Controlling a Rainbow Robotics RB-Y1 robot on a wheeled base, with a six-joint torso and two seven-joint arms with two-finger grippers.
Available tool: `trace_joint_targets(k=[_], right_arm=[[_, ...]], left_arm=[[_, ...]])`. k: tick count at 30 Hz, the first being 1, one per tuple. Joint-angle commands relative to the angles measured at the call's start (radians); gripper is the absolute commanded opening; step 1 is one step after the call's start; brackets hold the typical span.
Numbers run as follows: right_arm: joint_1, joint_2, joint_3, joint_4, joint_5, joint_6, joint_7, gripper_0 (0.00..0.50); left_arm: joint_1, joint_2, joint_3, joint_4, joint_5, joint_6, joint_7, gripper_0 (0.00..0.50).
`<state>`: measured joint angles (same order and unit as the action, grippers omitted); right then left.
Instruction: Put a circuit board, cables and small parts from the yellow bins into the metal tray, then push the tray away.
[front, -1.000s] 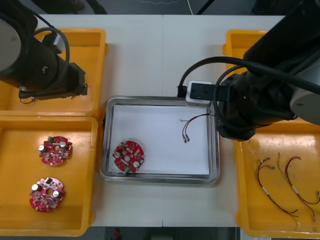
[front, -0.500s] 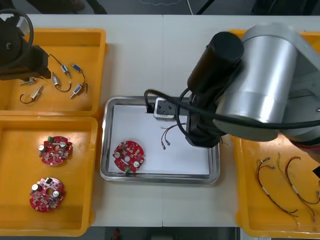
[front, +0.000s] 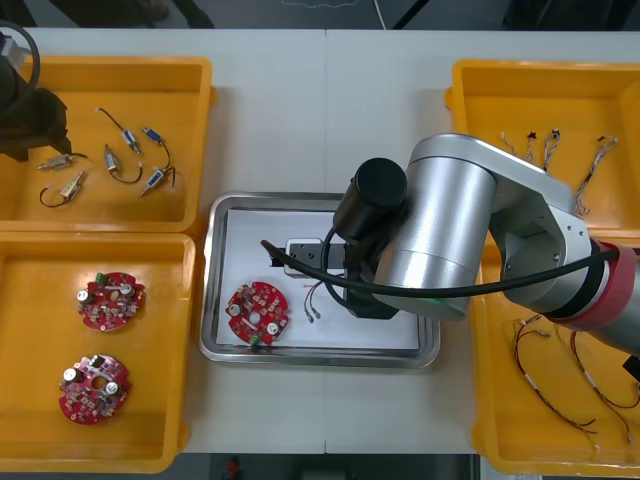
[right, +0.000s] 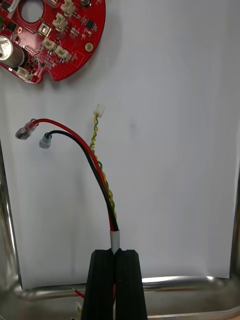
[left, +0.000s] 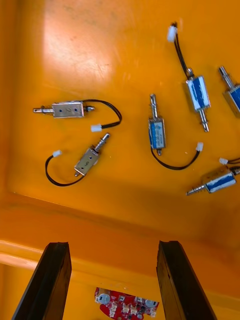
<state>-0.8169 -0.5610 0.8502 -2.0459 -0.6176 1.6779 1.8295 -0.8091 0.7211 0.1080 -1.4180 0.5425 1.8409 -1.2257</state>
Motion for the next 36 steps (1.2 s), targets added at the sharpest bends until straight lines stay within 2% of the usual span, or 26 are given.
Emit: trace_joint_targets(k=[1,5,12,15,20,28,32,36], right_arm=[[0.022,0.033,0.021,0.033,0.009,-0.027,0.040,0.000],[0.022,0.036,0.050,0.058,0.009,-0.029,0.040,0.000],[0.056,0.036,0.064,0.089,0.024,-0.066,0.047,0.000],[0.068,0.036,0.076,0.089,0.055,-0.079,0.051,0.000],[0.081,0.036,0.112,0.093,0.111,-0.104,0.047,0.000],[0.102,0.038,0.136,0.121,0.116,-0.178,0.047,0.000],[0.102,0.039,0.141,0.122,0.111,-0.179,0.044,0.000],[0.102,0.039,0.141,0.122,0.110,-0.178,0.047,0.000]], left_arm=[[-0.094,0.049,0.055,0.068,-0.030,-0.034,-0.049,0.500],[-0.098,0.049,0.039,0.099,-0.027,-0.094,-0.072,0.500],[-0.096,0.051,0.027,0.139,-0.029,-0.141,-0.256,0.500],[-0.096,0.051,0.027,0.160,-0.026,-0.157,-0.359,0.500],[-0.096,0.057,0.027,0.217,-0.026,-0.196,-0.612,0.500],[-0.094,0.057,0.029,0.283,-0.006,-0.264,-0.857,0.500],[-0.094,0.057,0.027,0.357,0.011,-0.342,-1.020,0.500],[-0.094,0.049,0.027,0.410,0.027,-0.410,-1.124,0.500]])
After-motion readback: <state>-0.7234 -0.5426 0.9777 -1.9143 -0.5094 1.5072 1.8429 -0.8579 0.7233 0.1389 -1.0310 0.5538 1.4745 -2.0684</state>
